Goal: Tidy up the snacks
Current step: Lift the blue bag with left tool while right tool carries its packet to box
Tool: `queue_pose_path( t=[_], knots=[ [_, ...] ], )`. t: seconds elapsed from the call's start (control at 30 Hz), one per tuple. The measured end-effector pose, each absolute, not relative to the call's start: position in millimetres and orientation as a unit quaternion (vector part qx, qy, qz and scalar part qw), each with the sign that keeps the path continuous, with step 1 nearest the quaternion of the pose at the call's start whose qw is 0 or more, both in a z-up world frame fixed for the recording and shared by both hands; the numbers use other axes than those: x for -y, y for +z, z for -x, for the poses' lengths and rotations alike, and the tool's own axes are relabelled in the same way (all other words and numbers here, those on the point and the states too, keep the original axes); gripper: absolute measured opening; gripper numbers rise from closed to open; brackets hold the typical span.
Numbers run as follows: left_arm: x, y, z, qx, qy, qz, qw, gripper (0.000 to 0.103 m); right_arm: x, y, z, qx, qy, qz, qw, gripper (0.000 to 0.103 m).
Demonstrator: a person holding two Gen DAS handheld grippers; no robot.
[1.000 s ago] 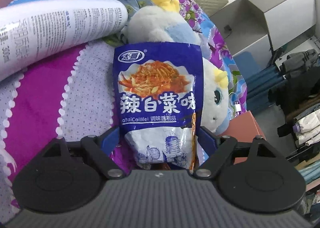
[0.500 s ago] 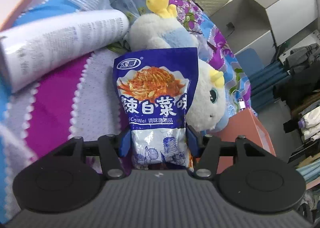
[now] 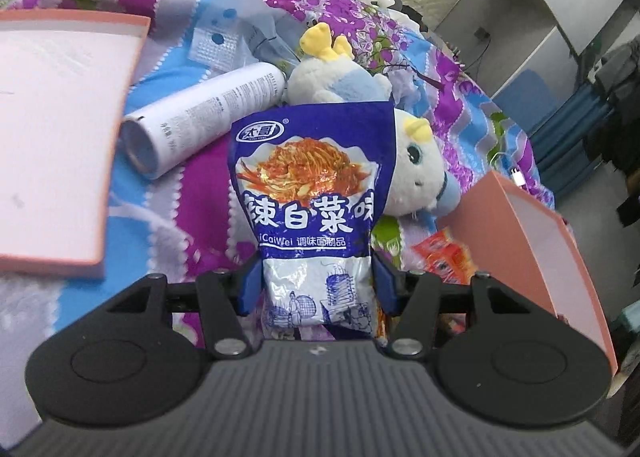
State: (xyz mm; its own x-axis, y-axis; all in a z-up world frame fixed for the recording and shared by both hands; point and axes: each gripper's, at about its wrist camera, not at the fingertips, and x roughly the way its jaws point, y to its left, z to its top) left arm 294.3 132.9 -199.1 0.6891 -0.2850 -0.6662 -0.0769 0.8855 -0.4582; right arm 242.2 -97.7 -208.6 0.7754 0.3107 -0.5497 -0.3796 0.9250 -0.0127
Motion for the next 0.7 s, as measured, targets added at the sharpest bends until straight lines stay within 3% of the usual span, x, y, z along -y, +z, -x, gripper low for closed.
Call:
queue_pose_path(
  t=[0.23, 0.7],
  knots=[
    [-114, -168, -238, -0.385, -0.051, 0.184, 0.903, 0.061, 110, -168, -205, -0.269, 0.181, 0.029, 0.946, 0.008],
    [-98, -114, -124, -0.39, -0.041, 0.152, 0.907, 0.06, 142, -109, -103, -0.256, 0.163, -0.021, 0.953, 0.008]
  ],
)
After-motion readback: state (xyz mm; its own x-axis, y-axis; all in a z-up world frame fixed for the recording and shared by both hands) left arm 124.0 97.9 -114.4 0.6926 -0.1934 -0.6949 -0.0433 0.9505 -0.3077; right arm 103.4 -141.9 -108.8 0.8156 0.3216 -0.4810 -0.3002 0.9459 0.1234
